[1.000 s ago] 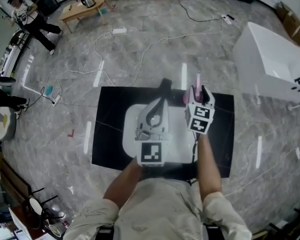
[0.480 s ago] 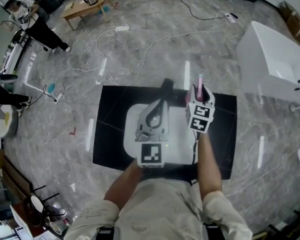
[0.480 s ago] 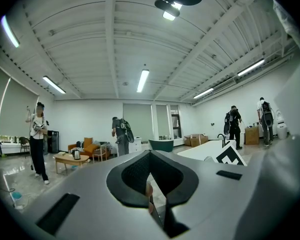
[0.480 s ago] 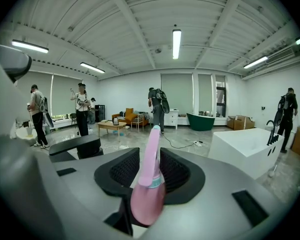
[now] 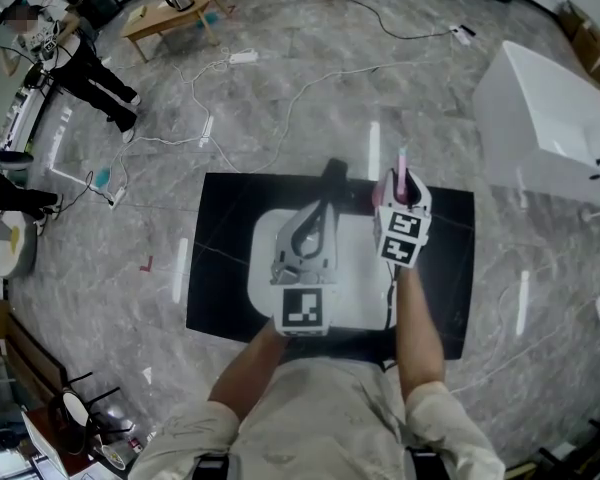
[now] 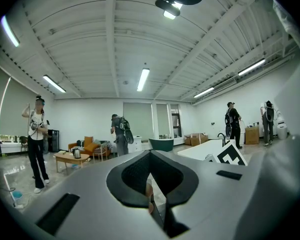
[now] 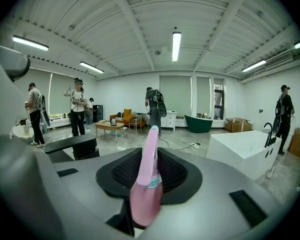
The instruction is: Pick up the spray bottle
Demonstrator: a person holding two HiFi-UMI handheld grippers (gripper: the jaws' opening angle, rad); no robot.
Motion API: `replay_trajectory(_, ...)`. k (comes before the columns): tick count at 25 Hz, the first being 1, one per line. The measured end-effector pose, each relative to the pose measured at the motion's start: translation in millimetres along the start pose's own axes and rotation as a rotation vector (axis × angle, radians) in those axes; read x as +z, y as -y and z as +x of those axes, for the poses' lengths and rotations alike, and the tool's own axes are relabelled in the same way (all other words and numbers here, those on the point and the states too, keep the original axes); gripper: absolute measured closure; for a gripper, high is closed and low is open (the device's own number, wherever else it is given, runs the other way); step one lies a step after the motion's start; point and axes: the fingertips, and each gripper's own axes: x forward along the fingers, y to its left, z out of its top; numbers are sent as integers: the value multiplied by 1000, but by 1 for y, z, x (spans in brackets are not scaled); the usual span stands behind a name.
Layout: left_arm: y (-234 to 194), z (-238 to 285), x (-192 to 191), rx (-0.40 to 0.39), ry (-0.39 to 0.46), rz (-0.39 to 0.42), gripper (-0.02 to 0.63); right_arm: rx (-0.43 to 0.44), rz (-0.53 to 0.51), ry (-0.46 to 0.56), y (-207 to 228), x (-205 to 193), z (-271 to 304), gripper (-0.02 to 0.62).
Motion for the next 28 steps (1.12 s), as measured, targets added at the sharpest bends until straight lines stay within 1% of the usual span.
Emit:
replay_trajectory(5,0,-4,0,-1,0,5,604,-12,6,11,3,1,-7,494)
replay_trajectory(12,5,-8,4,-16,8,-7,604,-12,2,59,9,15,-24,495)
replay_trajectory(16,8,-10,6,-22,16,-19,604,-25,12,88,13,26,-41,495)
replay_trajectory(21,12,-14,11,-42,35,-18,604,-31,-21,125,9,42,-68,495)
replay_trajectory(28,15,-20,19,-68,58,-18,604,-27,-38,191,-3,73,-114,495)
